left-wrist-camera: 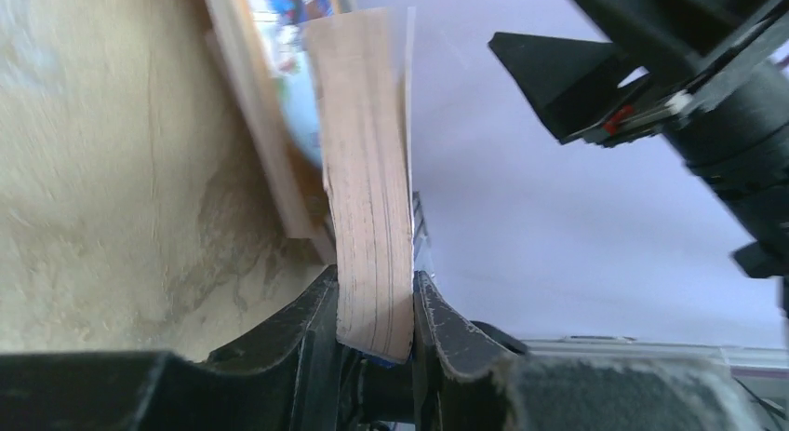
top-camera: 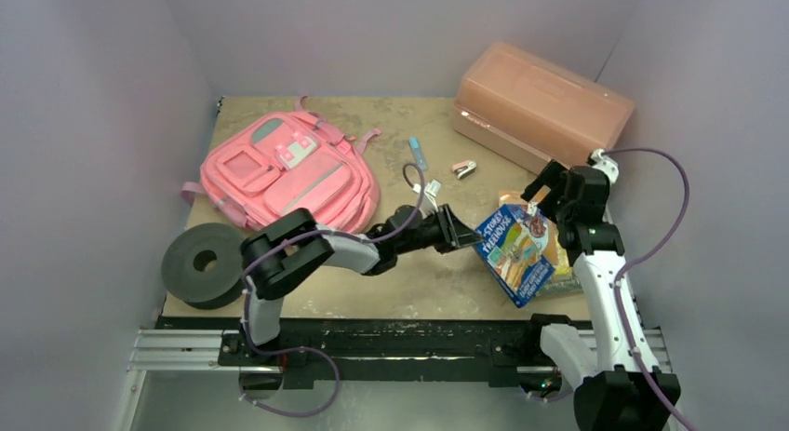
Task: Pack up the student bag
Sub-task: Pick up the book from the center of the board, then place the book in the student bag.
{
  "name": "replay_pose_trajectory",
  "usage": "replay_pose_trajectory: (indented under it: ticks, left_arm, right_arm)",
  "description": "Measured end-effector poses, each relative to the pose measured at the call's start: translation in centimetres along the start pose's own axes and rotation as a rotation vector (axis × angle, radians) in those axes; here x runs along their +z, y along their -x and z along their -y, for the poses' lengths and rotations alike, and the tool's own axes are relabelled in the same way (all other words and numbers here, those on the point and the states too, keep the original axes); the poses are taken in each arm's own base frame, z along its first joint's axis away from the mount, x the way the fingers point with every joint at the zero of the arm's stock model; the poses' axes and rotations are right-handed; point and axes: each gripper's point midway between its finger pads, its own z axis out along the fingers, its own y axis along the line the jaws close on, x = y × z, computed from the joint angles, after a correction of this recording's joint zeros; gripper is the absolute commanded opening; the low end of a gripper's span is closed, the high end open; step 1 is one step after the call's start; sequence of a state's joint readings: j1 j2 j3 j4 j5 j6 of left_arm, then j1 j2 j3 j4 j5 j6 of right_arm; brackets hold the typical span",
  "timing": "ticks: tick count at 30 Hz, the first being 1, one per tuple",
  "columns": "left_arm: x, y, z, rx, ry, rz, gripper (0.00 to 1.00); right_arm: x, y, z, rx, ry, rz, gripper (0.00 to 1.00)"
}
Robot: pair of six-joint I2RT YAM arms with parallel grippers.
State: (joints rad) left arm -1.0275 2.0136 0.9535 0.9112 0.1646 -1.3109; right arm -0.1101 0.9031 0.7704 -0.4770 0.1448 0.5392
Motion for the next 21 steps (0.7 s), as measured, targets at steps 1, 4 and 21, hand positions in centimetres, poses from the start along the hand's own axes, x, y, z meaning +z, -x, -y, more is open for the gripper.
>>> replay_pose_trajectory:
  ticks: [1,4,21]
  left_arm:
    - [-1.0,1.1,0.7,0.014,-0.006,0.007,0.0]
    - [-3.8,5.5,3.4,0.058,-0.038,0.044,0.0]
    - [-31.2,24.4,12.1,1.118,0.698,0.455,0.0]
  right_arm:
    - [-0.4,0.6,-1.0,-0.018,0.022,0.016,0.99]
    - [-2.0,2.5,-5.4,-0.089,0.12,0.058,0.99]
    - [-3.3,0.2,-24.5,-0.089,0.683,-0.276,0.99]
